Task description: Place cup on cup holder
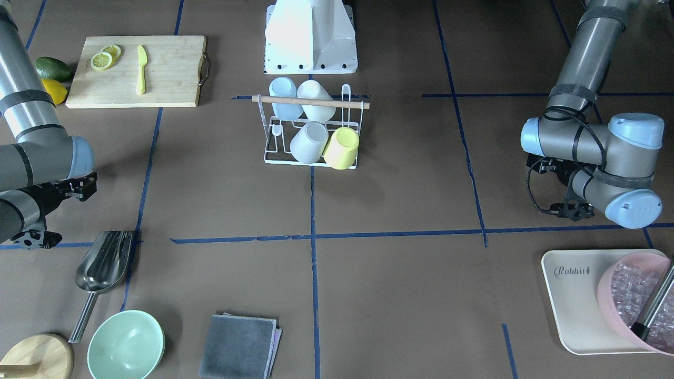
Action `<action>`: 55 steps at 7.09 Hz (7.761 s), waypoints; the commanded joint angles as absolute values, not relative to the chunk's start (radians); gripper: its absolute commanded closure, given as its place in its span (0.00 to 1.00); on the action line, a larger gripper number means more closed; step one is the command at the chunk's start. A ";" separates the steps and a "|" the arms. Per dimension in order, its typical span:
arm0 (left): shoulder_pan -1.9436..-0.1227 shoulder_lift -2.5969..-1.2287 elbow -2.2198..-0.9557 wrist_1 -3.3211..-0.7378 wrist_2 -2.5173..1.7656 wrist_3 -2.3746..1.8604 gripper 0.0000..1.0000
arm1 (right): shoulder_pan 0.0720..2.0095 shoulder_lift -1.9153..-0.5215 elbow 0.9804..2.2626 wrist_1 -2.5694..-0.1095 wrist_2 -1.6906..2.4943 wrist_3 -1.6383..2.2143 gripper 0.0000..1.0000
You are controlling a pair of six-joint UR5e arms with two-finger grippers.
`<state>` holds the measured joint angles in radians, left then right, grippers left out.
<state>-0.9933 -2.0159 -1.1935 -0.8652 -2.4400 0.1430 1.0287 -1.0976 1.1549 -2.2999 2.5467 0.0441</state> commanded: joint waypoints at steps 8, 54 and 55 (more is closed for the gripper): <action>-0.991 -2.008 -1.215 -0.784 -2.444 0.219 0.94 | 1.126 -1.077 1.462 -2.259 2.427 0.052 1.00; -0.192 -1.876 -1.661 -3.309 -1.266 -0.275 0.94 | 0.499 -1.147 1.414 0.302 1.720 0.779 0.94; -0.192 -1.876 -1.660 -3.309 -1.266 -0.275 0.94 | 0.494 -1.144 1.413 0.302 1.720 0.778 0.92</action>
<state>-0.1908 -1.8762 -1.6616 -3.3079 -1.2655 -0.2746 0.4962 -1.1466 1.4148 0.3013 1.7176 0.7787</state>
